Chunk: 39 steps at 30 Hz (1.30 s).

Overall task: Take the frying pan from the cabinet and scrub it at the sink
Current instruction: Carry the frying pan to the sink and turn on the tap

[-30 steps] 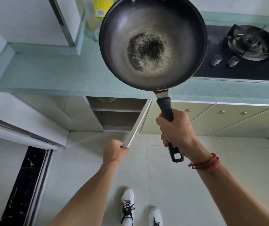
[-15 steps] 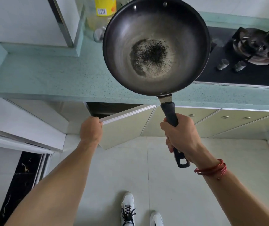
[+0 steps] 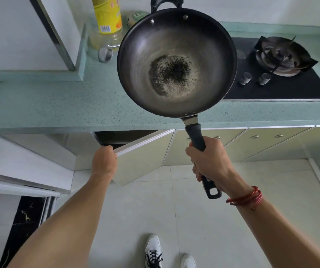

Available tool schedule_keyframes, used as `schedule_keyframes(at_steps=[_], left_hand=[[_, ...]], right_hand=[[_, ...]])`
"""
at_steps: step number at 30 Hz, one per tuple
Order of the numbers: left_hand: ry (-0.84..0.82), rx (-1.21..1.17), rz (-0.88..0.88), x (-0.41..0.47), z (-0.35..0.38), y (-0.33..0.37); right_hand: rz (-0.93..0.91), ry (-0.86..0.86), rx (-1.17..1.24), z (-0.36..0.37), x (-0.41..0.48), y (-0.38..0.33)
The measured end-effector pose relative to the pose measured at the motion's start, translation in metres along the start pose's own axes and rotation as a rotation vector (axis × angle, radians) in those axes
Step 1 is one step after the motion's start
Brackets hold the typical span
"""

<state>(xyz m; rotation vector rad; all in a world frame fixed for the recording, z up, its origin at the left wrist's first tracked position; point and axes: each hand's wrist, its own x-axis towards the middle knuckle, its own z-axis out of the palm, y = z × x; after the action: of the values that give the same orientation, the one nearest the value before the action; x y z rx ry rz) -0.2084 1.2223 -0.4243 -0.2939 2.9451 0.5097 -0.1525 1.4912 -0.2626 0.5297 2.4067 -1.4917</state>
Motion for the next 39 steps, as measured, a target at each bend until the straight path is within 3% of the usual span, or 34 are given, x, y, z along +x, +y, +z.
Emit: schedule_keyframes(at_steps=[19, 24, 31, 35, 39], left_hand=[[-0.145, -0.039, -0.056, -0.02, -0.018, 0.041], [-0.189, -0.267, -0.047, -0.023, -0.029, 0.08], [-0.299, -0.559, 0.162, -0.055, -0.047, 0.183], [-0.489, -0.833, 0.227, -0.09, -0.061, 0.243], [-0.677, -0.942, 0.302, -0.124, -0.067, 0.294]], right_hand=[[0.001, 0.026, 0.023, -0.021, -0.026, 0.01], [0.033, 0.048, 0.043, -0.032, -0.033, 0.014], [0.062, 0.108, 0.087, -0.067, -0.049, 0.026], [0.071, 0.163, 0.153, -0.096, -0.062, 0.036], [0.071, 0.22, 0.19, -0.133, -0.077, 0.048]])
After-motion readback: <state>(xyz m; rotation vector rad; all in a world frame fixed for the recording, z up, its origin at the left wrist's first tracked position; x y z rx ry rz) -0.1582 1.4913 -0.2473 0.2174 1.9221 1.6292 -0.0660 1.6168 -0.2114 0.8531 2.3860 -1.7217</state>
